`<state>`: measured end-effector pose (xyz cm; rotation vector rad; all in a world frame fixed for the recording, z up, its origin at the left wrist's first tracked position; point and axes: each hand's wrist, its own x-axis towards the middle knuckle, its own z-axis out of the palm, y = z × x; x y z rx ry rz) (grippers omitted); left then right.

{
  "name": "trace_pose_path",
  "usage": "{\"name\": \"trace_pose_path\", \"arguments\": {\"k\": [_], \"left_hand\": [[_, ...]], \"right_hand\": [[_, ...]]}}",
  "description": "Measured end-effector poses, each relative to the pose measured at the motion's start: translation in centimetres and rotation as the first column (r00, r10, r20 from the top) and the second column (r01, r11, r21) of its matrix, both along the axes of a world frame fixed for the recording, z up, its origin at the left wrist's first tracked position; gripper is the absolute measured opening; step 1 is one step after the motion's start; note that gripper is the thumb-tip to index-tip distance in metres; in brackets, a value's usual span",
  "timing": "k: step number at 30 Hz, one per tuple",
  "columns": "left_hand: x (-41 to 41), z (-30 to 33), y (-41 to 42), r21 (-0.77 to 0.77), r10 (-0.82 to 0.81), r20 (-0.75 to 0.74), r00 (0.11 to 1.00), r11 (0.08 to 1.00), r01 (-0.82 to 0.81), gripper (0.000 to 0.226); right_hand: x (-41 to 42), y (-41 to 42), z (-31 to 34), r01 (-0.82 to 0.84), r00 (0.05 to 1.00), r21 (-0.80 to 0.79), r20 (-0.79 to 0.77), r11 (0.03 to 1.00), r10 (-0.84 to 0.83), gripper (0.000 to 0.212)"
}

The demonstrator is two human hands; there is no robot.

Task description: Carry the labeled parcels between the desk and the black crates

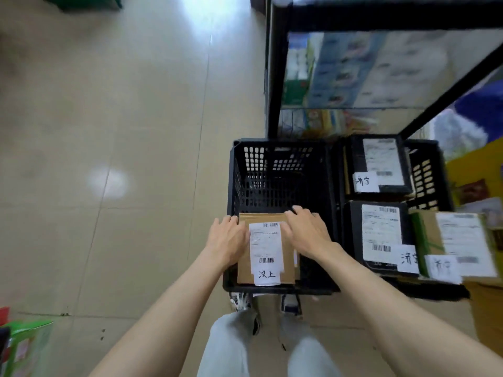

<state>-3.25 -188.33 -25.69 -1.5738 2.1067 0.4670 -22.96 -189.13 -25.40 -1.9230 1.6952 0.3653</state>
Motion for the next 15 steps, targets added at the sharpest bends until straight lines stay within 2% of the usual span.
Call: {"name": "trace_pose_path", "arguments": {"k": [3, 7, 12, 15], "left_hand": [[-0.5, 8.8, -4.5, -0.14, 0.086, -0.074, 0.994, 0.986, -0.096, 0.042], [-1.2, 22.4, -9.5, -0.33, 0.118, -0.183, 0.976, 0.928, -0.174, 0.045], [-1.3, 38.6, -12.6, -0.535, 0.103, -0.227, 0.968, 0.818, -0.213, 0.044], [-0.8, 46.8, -13.9, -0.599, 0.1, -0.285, 0.953, 0.758, -0.259, 0.047]], "right_hand": [[-0.2, -4.4, 8.9, 0.0, 0.999, -0.158, -0.032, 0.987, -0.005, 0.038], [0.0, -9.1, 22.3, 0.015, 1.0, -0.376, 0.0, 0.927, -0.017, 0.036], [0.3, -12.9, 38.1, 0.055, 0.998, -0.585, 0.068, 0.809, -0.019, 0.037], [0.4, -14.5, 46.1, 0.045, 0.995, -0.689, 0.095, 0.723, 0.029, 0.039]]}}
